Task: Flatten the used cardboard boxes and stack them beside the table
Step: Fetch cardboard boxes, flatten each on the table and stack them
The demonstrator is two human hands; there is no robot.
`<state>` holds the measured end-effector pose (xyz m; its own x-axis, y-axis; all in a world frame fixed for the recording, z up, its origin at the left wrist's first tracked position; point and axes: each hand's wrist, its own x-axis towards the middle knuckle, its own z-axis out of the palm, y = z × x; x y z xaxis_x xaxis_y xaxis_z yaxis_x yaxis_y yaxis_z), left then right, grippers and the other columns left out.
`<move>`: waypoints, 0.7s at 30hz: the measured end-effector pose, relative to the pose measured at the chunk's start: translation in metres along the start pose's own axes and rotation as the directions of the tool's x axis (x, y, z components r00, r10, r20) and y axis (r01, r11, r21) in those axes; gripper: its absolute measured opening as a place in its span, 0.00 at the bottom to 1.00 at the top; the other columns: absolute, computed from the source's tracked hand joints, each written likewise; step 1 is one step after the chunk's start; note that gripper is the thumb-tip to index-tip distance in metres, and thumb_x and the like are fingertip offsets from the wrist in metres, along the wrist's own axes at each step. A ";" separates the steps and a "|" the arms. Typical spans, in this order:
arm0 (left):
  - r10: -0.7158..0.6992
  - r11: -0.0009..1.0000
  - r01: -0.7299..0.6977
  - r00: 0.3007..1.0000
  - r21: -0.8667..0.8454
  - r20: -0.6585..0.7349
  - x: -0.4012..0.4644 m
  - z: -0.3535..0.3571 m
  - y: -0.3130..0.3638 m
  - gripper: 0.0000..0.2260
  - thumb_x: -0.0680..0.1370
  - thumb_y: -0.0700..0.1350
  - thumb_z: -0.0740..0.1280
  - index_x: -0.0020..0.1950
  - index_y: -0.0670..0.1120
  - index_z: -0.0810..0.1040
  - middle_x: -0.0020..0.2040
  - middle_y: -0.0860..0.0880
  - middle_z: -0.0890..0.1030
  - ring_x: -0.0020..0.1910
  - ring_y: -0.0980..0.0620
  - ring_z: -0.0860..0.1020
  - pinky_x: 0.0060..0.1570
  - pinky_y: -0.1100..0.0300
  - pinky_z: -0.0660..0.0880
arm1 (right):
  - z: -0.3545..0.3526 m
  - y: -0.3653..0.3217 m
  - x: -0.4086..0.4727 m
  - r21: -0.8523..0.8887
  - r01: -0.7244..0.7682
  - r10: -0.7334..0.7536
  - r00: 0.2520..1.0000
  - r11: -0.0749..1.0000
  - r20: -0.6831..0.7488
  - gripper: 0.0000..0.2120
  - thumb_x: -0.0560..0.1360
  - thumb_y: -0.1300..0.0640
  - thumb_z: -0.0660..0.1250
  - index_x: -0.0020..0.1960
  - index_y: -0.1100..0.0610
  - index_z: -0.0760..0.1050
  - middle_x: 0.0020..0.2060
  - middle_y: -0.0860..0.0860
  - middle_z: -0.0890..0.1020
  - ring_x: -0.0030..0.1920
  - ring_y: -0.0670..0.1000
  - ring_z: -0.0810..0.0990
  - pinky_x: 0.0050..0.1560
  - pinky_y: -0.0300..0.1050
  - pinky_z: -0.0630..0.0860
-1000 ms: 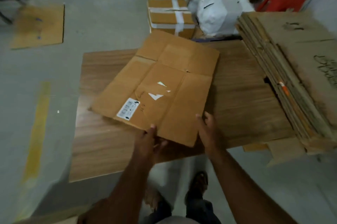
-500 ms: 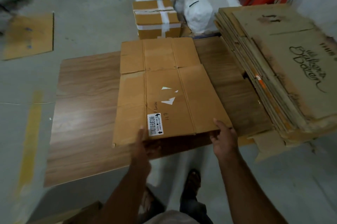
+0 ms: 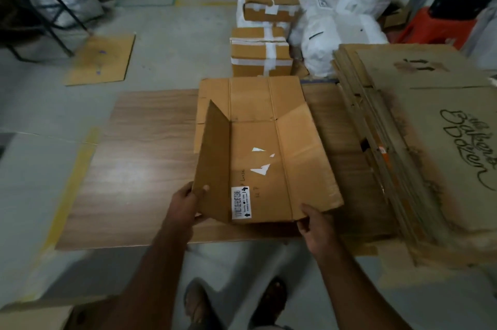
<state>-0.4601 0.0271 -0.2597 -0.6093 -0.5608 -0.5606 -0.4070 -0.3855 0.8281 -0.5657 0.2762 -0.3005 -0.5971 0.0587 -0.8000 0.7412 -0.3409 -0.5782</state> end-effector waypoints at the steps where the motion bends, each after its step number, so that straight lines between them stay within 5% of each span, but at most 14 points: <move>1: -0.039 0.996 0.039 0.999 -0.085 -0.004 -0.006 0.003 -0.001 0.13 0.81 0.50 0.68 0.64 0.49 0.77 0.56 0.45 0.83 0.54 0.43 0.82 0.48 0.46 0.81 | -0.001 -0.003 0.001 -0.011 -0.021 0.021 0.999 1.000 0.024 0.28 0.75 0.64 0.73 0.72 0.56 0.68 0.66 0.59 0.75 0.66 0.60 0.73 0.61 0.62 0.75; 3: -0.120 0.964 0.126 0.992 -0.236 0.036 -0.024 0.011 -0.006 0.16 0.79 0.54 0.68 0.66 0.52 0.76 0.58 0.45 0.84 0.58 0.38 0.81 0.56 0.33 0.77 | -0.005 -0.009 -0.002 -0.041 -0.023 0.027 0.995 0.999 0.091 0.27 0.76 0.68 0.70 0.73 0.56 0.69 0.66 0.59 0.75 0.67 0.62 0.73 0.58 0.64 0.76; 5: -0.101 0.927 0.125 0.991 -0.353 0.086 -0.044 0.021 -0.010 0.17 0.79 0.52 0.67 0.68 0.51 0.76 0.60 0.43 0.84 0.60 0.35 0.80 0.52 0.29 0.77 | -0.011 -0.018 -0.005 -0.050 0.039 -0.033 0.992 0.998 0.122 0.30 0.75 0.73 0.68 0.74 0.56 0.68 0.67 0.59 0.74 0.66 0.62 0.72 0.57 0.62 0.77; 12: 0.087 0.891 -0.060 0.995 -0.450 0.041 -0.099 0.052 -0.013 0.10 0.81 0.49 0.66 0.63 0.54 0.78 0.59 0.48 0.85 0.60 0.41 0.81 0.48 0.40 0.81 | -0.042 -0.084 -0.040 -0.062 0.369 -0.334 0.891 0.927 0.306 0.32 0.76 0.72 0.67 0.74 0.46 0.68 0.59 0.49 0.78 0.64 0.58 0.76 0.54 0.57 0.77; 15: 0.167 0.885 -0.111 0.982 -0.452 0.086 -0.123 0.077 -0.011 0.15 0.81 0.52 0.66 0.68 0.56 0.75 0.59 0.50 0.85 0.61 0.41 0.81 0.50 0.42 0.80 | -0.064 -0.121 -0.066 -0.065 0.474 -0.428 0.839 0.878 0.336 0.32 0.76 0.70 0.68 0.72 0.42 0.67 0.60 0.48 0.78 0.60 0.54 0.77 0.57 0.57 0.76; 21: 0.284 0.848 -0.156 0.941 -0.507 0.185 -0.167 0.140 -0.011 0.17 0.83 0.50 0.63 0.72 0.55 0.72 0.63 0.48 0.83 0.60 0.43 0.83 0.51 0.42 0.82 | -0.131 -0.176 -0.091 -0.025 0.524 -0.501 0.826 0.851 0.258 0.18 0.76 0.68 0.70 0.64 0.58 0.74 0.59 0.57 0.81 0.59 0.57 0.80 0.56 0.55 0.78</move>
<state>-0.4491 0.2281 -0.1743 -0.8146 -0.5016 -0.2913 0.0950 -0.6108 0.7861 -0.6012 0.4541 -0.1468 -0.9436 -0.0226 -0.3302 0.3260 -0.2362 -0.9154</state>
